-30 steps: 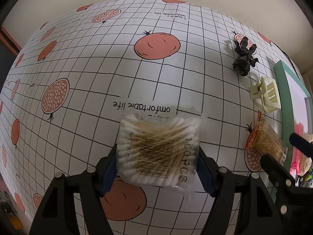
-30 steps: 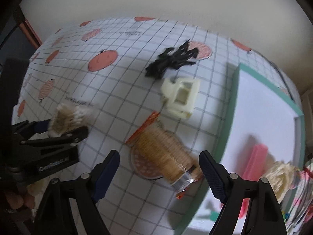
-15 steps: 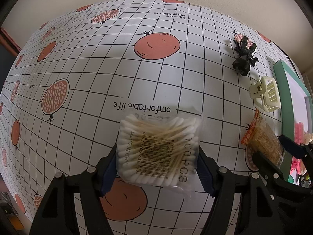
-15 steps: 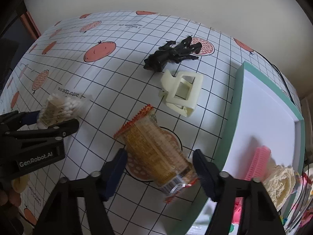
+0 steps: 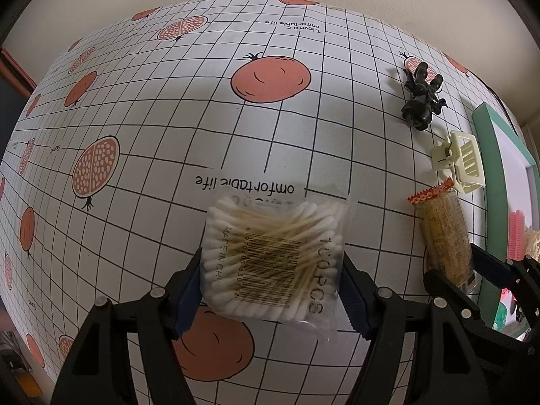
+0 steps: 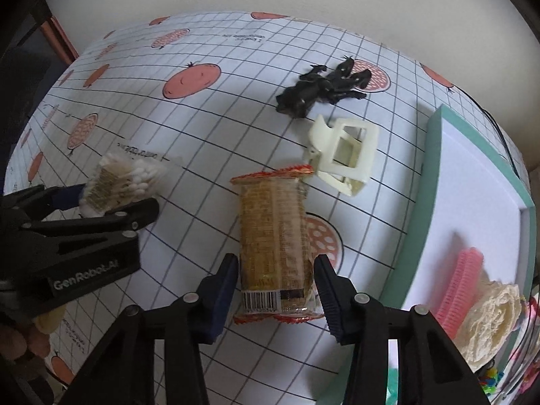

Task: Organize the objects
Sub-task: 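Grasp the wafer snack bar with the right tool while the left holds the swab pack, then carry the swab pack and wafer snack bar over the white tray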

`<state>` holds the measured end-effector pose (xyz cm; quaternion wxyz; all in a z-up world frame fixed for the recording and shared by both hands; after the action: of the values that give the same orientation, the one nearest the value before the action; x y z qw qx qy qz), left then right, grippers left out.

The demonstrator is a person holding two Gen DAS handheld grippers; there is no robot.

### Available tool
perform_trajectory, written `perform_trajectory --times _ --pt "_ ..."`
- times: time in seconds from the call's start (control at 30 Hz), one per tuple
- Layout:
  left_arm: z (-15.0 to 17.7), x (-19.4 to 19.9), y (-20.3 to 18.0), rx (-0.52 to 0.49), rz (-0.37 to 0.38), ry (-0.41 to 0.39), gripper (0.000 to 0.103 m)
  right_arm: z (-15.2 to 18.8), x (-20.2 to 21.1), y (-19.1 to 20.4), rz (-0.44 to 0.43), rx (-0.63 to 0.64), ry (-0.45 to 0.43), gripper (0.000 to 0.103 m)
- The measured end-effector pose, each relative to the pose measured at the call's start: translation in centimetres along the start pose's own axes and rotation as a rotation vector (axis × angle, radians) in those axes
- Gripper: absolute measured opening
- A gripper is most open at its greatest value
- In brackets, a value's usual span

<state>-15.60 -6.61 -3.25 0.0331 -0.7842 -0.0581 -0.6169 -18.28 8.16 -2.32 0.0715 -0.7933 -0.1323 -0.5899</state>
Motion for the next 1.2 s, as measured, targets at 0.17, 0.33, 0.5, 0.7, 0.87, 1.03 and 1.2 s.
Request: perform_trajectory --times 0.17,0.33,0.5,0.7,0.87,1.03,1.2 --pt "-0.1 0.0 -0.3 0.001 0.000 0.000 0.073 0.5 -0.3 0.5 0.001 -0.007 0.001 0.050" --pt "-0.2 0.0 -0.1 0.000 0.000 -0.001 0.073 0.5 -0.4 0.6 0.011 -0.025 -0.012 0.049" --pt "-0.2 0.1 0.1 -0.001 0.000 -0.001 0.073 0.7 -0.2 1.0 0.020 -0.022 -0.018 0.045" --pt "-0.3 0.2 0.3 -0.003 -0.005 -0.001 0.073 0.9 0.1 0.9 0.002 -0.040 -0.021 0.041" --pt "-0.3 0.4 0.6 -0.009 -0.020 -0.001 0.072 0.3 0.1 -0.4 -0.012 -0.061 -0.022 0.041" --pt "-0.3 0.6 1.2 -0.013 -0.035 0.000 0.072 0.1 0.4 -0.7 -0.021 -0.082 -0.030 0.040" --pt "-0.2 0.9 1.8 -0.024 -0.047 -0.003 0.072 0.8 1.3 -1.0 -0.033 -0.094 -0.037 0.040"
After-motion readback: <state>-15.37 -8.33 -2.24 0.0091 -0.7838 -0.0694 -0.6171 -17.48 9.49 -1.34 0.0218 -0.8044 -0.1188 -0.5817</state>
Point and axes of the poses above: each gripper's, at about its wrist camera, not at the fingertips, and x roughly against the way its jaws point, y to its left, z to its underside, the point moved 3 cm from there along -x, roughly the way its jaws point, and after that the axes turned 5 degrees about -x, right-handed, at the moved point
